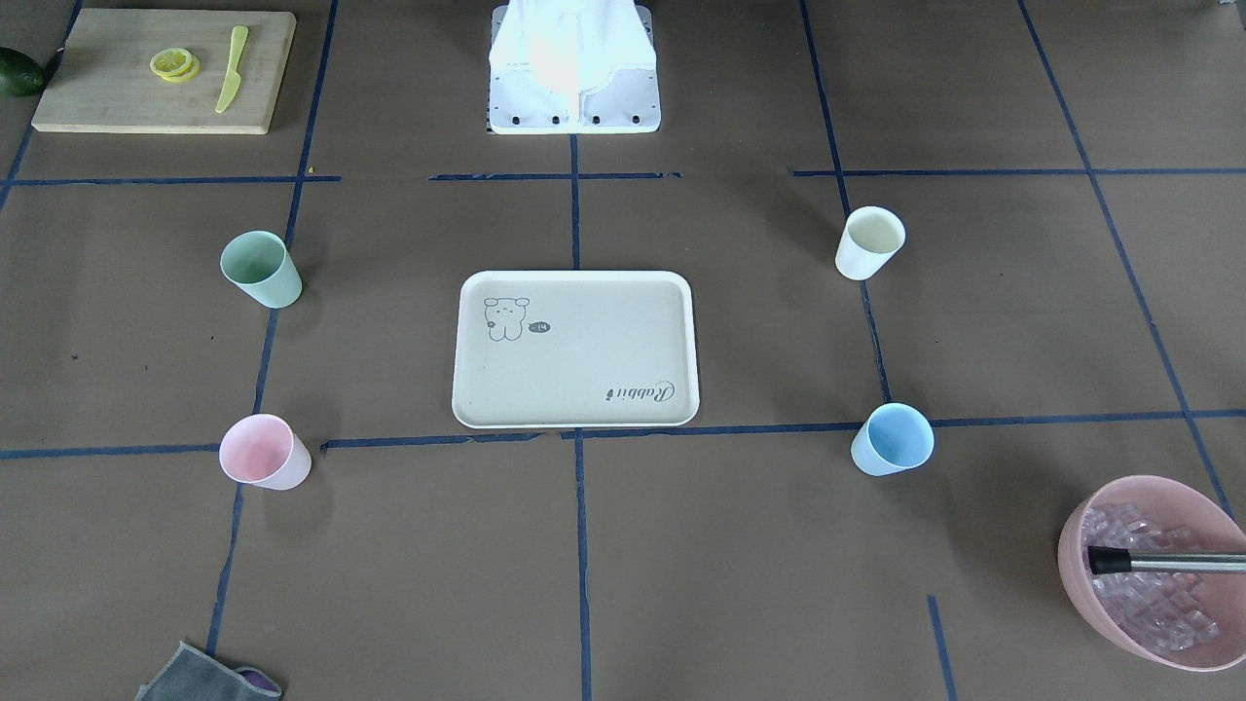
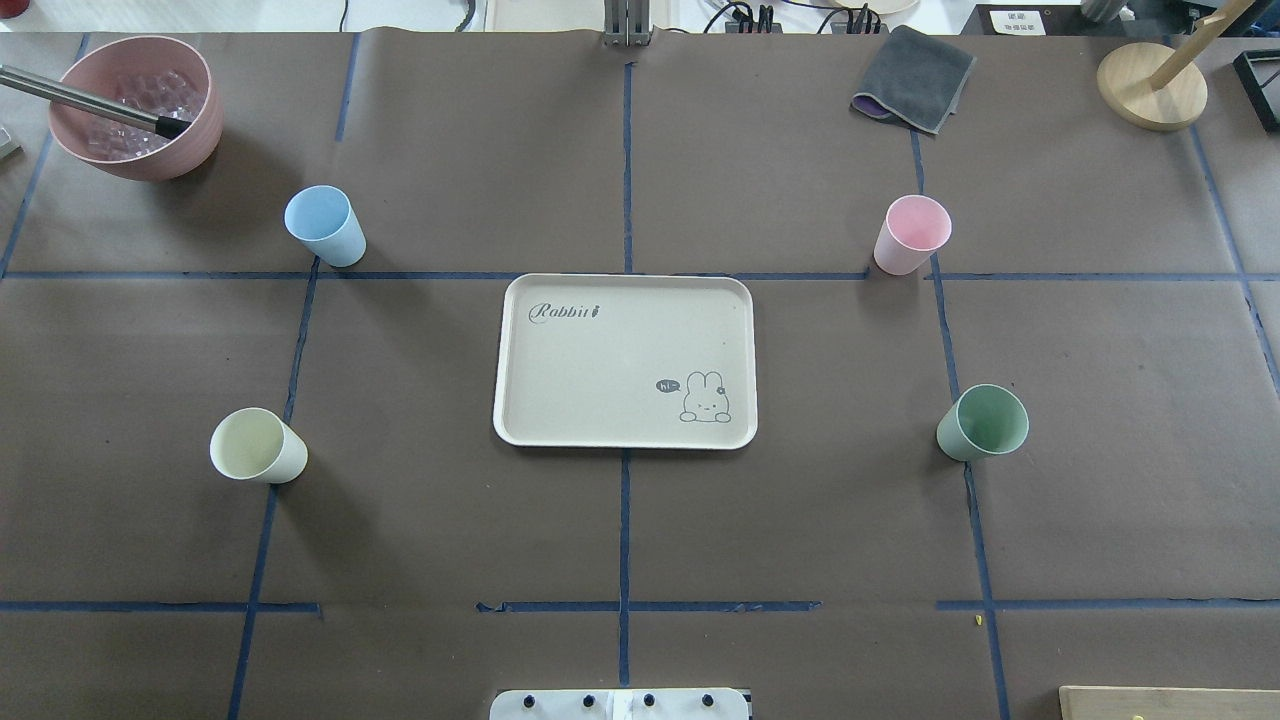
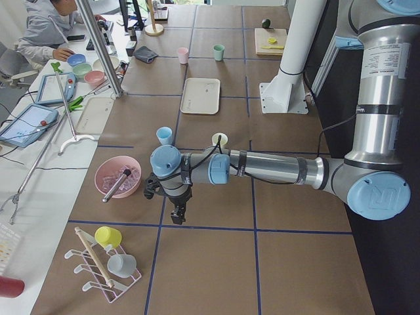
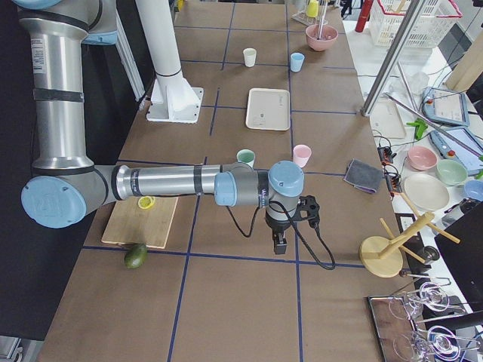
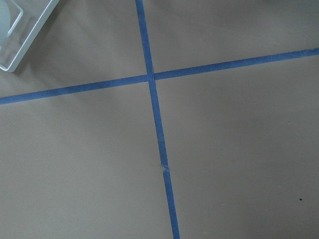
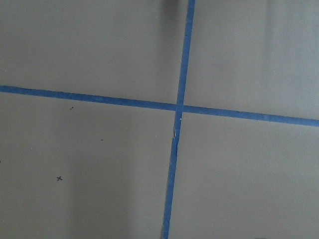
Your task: Place all cups on tray
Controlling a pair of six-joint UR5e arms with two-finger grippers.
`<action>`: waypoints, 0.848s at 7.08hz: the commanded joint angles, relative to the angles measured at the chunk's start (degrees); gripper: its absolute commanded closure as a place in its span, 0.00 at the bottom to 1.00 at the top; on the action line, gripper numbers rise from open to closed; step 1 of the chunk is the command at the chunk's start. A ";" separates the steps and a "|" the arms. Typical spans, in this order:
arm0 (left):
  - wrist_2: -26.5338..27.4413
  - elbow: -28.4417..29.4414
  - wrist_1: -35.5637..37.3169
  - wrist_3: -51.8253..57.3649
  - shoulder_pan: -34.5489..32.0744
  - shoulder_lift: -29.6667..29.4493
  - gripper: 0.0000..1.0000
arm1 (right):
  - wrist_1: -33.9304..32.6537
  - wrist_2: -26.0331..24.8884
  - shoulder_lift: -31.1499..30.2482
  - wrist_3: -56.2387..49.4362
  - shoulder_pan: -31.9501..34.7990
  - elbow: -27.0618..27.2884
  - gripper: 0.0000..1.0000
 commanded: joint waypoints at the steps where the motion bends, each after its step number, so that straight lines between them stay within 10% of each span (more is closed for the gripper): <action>1: 0.09 -0.10 0.00 0.08 0.00 0.04 0.01 | 0.00 0.04 0.05 0.04 0.00 0.00 0.00; 6: 5.71 -2.03 -2.44 -0.44 -0.09 -4.95 0.01 | 5.70 0.57 0.49 0.21 -1.14 1.31 0.00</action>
